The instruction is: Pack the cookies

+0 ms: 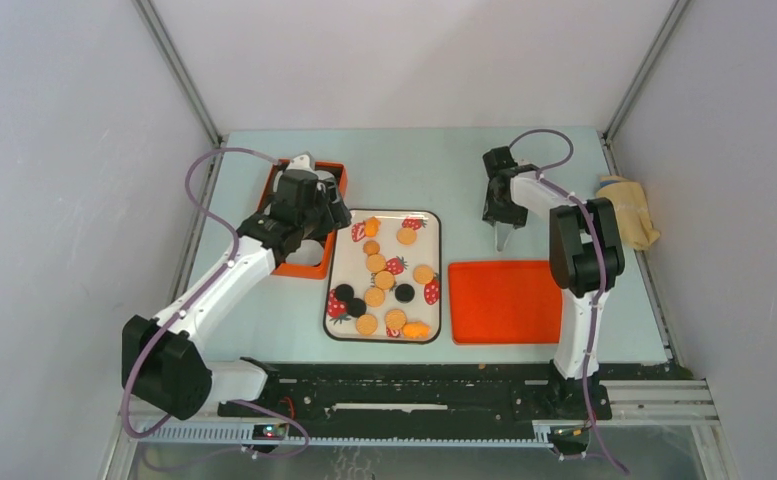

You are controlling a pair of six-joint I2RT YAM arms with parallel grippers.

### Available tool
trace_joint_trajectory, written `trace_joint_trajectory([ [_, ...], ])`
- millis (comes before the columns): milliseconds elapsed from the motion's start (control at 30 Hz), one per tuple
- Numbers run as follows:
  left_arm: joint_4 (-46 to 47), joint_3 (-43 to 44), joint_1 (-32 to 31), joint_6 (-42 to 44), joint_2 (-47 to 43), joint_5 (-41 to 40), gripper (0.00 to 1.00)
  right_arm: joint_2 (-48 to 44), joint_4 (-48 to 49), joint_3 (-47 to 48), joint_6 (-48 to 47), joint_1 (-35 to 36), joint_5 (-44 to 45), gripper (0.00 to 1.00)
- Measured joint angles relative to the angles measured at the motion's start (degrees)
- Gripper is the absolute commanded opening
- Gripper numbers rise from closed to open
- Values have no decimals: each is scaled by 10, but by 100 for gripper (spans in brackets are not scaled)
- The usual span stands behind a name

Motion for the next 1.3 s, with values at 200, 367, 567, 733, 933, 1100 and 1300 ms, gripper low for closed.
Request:
trace_joint_trajectory([
  [200,0,0,-2,2,7,10,75,-16,-12,-2,-14,12,-7,100],
  [367,0,0,-2,2,5,10,76,-100,-9,-3,-31,64,-3,69],
  [567,0,0,-2,2,5,10,74,-150,-3,37,-54,165,-19,0],
  [733,0,0,-2,2,6,10,74,-72,-9,88,-56,209,-40,0],
  [933,0,0,-2,2,5,8,74,48,-41,124,-51,223,-60,0],
  [1100,0,0,-2,2,1,8,74,86,-62,146,-42,208,-68,0],
  [1300,-1,0,-2,2,-11,2,74,125,-93,235,-29,150,-65,0],
])
